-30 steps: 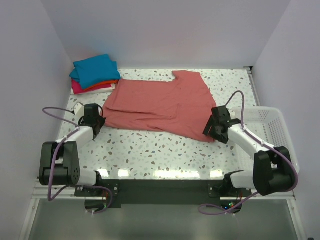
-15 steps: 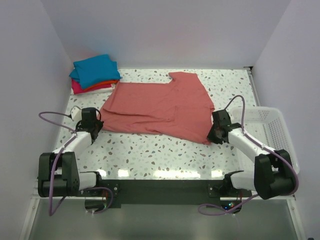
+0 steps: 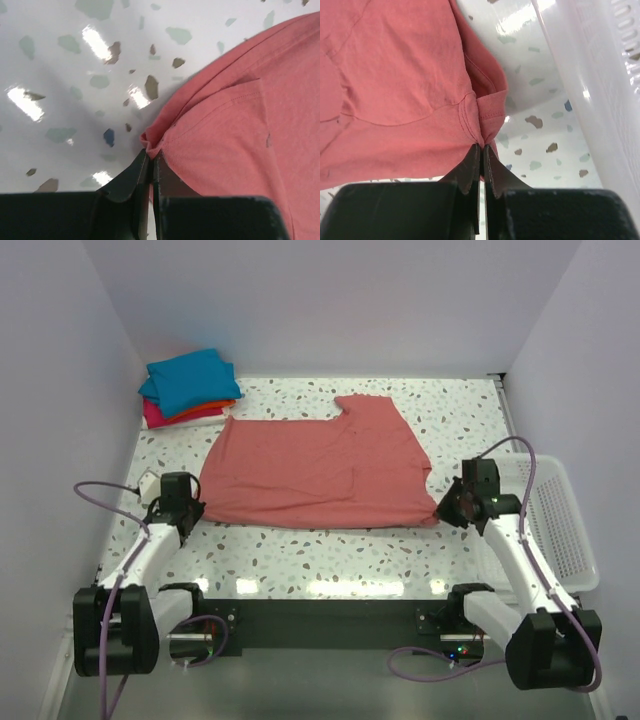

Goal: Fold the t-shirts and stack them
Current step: Fold the tshirt

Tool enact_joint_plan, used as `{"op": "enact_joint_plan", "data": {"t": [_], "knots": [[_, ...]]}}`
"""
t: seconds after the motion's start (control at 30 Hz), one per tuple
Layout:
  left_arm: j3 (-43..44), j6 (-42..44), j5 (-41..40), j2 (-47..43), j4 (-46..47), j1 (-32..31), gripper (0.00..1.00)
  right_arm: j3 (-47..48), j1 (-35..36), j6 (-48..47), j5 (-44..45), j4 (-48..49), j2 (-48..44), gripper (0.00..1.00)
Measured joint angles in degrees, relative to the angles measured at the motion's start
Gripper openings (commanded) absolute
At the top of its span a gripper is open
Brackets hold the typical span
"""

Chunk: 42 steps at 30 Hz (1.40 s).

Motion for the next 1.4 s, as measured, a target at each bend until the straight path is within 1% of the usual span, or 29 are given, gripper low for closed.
{"op": "enact_joint_plan", "data": {"t": [0.17,0.2,0.23,0.27,0.3,0.33,0.37,0.4,0.43,0.5,0.57,0.63,0.73,0.77,0.83,0.87,0.93,1.0,1.07,1.17,1.23,1.4], "knots": [[-4.02,-0.2,0.35,-8.09,-5.27,0.17,0.01,0.0,-0.02,-0.76,-1.16,-5.18,-4.22,0.0],[-4.57,-0.22,0.39,-9.97,-6.45,0.24,0.06,0.0,-0.04,-0.87,-1.51,-6.23,-5.38,0.0],[-4.81,-0.26,0.37,-11.41,-7.58,0.26,0.18,0.0,-0.07,-0.9,-1.97,-7.06,-6.45,0.01],[-4.92,-0.28,0.37,-13.16,-8.9,0.28,0.35,0.0,-0.07,-0.9,-2.49,-8.61,-8.57,0.17],[-4.94,-0.46,0.35,-14.51,-9.86,0.28,0.35,0.0,-0.07,-0.9,-2.62,-9.01,-9.11,0.31],[-4.94,-0.66,0.28,-15.98,-10.64,0.33,0.56,0.17,-0.09,-0.79,-2.89,-10.05,-10.4,0.46],[-4.92,-0.15,0.11,-17.35,-11.63,0.35,0.64,0.7,-0.11,-0.66,-2.95,-11.28,-11.21,0.73],[-4.87,-0.39,0.04,-18.29,-12.26,0.39,0.69,1.44,-0.17,-0.74,-3.06,-12.35,-11.58,0.78],[-4.57,-0.24,-0.15,-19.12,-13.2,0.42,0.75,2.36,-0.24,-1.29,-3.08,-13.0,-11.63,0.8],[-2.62,0.63,-0.72,-19.39,-15.08,0.46,0.78,5.55,-0.33,-1.79,-3.1,-13.88,-10.73,0.85],[0.46,1.81,-1.2,-18.45,-15.45,0.5,0.8,9.03,-0.33,-2.27,-2.93,-13.55,-8.52,0.85],[5.35,4.59,-1.29,-15.96,-14.78,0.61,0.78,13.05,-0.33,-3.39,-3.19,-12.39,-4.94,0.83],[11.74,9.2,0.13,-10.84,-8.81,0.66,0.71,18.4,-0.31,-5.07,-4.94,-7.28,2.56,0.8],[13.38,10.69,1.09,-8.59,-5.46,0.61,0.72,20.2,-0.17,-5.53,-5.53,-5.18,6.05,0.79],[17.27,13.38,1.68,-2.16,-0.59,-0.48,0.71,24.2,0.76,-6.32,-6.01,-0.55,14.01,0.75],[19.1,14.32,1.66,0.9,1.05,-1.14,0.71,25.79,1.2,-6.56,-6.23,0.87,16.9,0.74],[24.81,16.96,1.07,10.84,3.58,-3.58,0.71,29.88,2.36,-7.34,-6.29,4.59,24.06,0.72],[29.79,19.58,0.85,20.09,5.79,-5.64,0.7,33.83,3.1,-8.02,-6.34,7.85,30.47,0.67],[32.81,21.66,0.83,26.62,6.99,-6.69,0.68,38.73,3.43,-8.87,-6.47,9.77,36.26,0.66],[37.92,24.96,0.59,34.95,6.75,-6.95,0.64,46.6,3.45,-10.25,-6.43,12.63,45.07,0.64],[43.08,26.77,0.02,40.52,6.45,-6.91,0.61,50.84,3.45,-11.06,-6.32,13.86,49.86,0.63],[53.94,30.16,-1.2,50.18,6.49,-6.91,0.49,60.17,3.45,-13.18,-6.1,15.28,59.76,0.61]]}}
